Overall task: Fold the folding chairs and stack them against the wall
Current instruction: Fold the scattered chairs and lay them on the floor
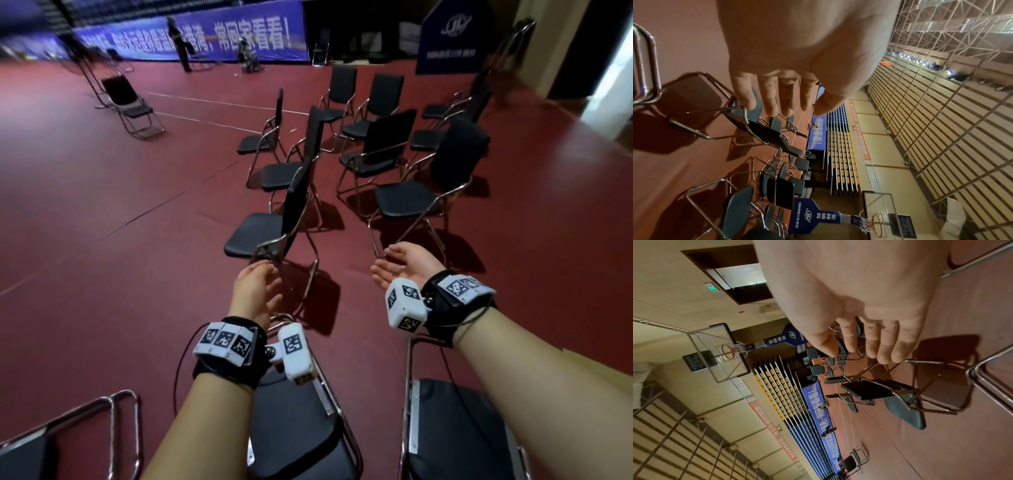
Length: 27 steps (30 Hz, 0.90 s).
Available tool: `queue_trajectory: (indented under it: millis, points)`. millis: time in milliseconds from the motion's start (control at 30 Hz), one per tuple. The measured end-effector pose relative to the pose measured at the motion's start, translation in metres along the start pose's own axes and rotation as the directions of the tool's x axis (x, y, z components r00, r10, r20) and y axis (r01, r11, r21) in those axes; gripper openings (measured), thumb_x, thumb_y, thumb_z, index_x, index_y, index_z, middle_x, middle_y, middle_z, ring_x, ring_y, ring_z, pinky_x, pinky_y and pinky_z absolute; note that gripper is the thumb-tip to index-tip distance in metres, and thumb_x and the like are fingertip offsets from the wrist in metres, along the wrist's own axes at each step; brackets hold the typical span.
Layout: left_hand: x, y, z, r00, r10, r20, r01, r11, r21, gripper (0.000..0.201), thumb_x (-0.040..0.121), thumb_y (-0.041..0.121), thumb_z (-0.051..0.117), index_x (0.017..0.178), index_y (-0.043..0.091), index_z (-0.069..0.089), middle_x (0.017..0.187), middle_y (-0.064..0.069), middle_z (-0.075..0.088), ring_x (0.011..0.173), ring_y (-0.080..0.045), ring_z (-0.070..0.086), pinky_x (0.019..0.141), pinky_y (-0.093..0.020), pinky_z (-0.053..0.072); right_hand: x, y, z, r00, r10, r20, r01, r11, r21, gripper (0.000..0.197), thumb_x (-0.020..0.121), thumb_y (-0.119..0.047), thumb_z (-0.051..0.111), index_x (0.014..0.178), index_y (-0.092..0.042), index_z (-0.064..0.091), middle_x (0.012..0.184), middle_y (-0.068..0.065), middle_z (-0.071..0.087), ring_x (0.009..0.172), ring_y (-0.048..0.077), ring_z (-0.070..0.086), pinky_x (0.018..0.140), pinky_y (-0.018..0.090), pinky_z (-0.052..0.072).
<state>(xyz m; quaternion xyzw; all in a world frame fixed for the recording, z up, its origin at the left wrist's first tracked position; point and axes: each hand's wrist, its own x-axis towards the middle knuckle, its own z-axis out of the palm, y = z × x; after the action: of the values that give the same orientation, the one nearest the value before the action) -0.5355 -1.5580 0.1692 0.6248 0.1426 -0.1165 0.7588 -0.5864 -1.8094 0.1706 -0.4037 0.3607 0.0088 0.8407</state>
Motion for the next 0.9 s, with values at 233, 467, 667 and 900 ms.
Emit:
queue_trajectory:
  millis: [233,467,667,900]
  points:
    - [0.057,0.026,-0.026,1.000,-0.013,-0.014,0.014,1.000,0.021,0.019,0.096,0.009,0.050,0.106,0.022,0.060,0.104,-0.005,0.065,0.094,-0.020,0.061,0.075,-0.032,0.044,0.036,-0.002,0.060,0.999,0.015,0.042,-0.013,0.999,-0.032,0.010,0.097,-0.019,0.052,0.091,-0.012,0.054,0.097,0.013,0.058,0.085,0.028,0.062,0.070,0.039,0.052]
    - [0.113,0.040,-0.037,0.998,-0.019,-0.057,0.020,1.000,0.015,0.029,0.094,0.008,0.050,0.119,0.017,0.061,0.101,-0.003,0.064,0.089,-0.018,0.061,0.073,-0.032,0.045,0.088,-0.006,0.103,0.997,0.055,0.059,-0.050,0.995,-0.085,0.008,0.097,-0.019,0.050,0.092,-0.013,0.053,0.098,0.013,0.057,0.085,0.028,0.060,0.073,0.039,0.051]
    - [0.176,0.044,-0.036,0.990,-0.028,-0.136,0.031,0.999,0.015,0.023,0.095,0.006,0.049,0.113,0.017,0.060,0.095,-0.003,0.063,0.093,-0.020,0.060,0.081,-0.037,0.045,0.163,-0.020,0.143,0.990,0.114,0.083,-0.102,0.985,-0.136,0.008,0.097,-0.020,0.049,0.093,-0.014,0.052,0.097,0.012,0.056,0.082,0.027,0.060,0.073,0.038,0.052]
    - [0.280,0.047,-0.010,0.959,-0.056,-0.277,0.052,0.998,-0.023,0.028,0.095,0.007,0.047,0.118,0.018,0.059,0.088,0.000,0.062,0.085,-0.017,0.060,0.072,-0.031,0.045,0.288,-0.051,0.188,0.968,0.226,0.108,-0.201,0.958,-0.204,0.010,0.098,-0.019,0.049,0.090,-0.013,0.051,0.096,0.013,0.056,0.082,0.026,0.060,0.079,0.038,0.051]
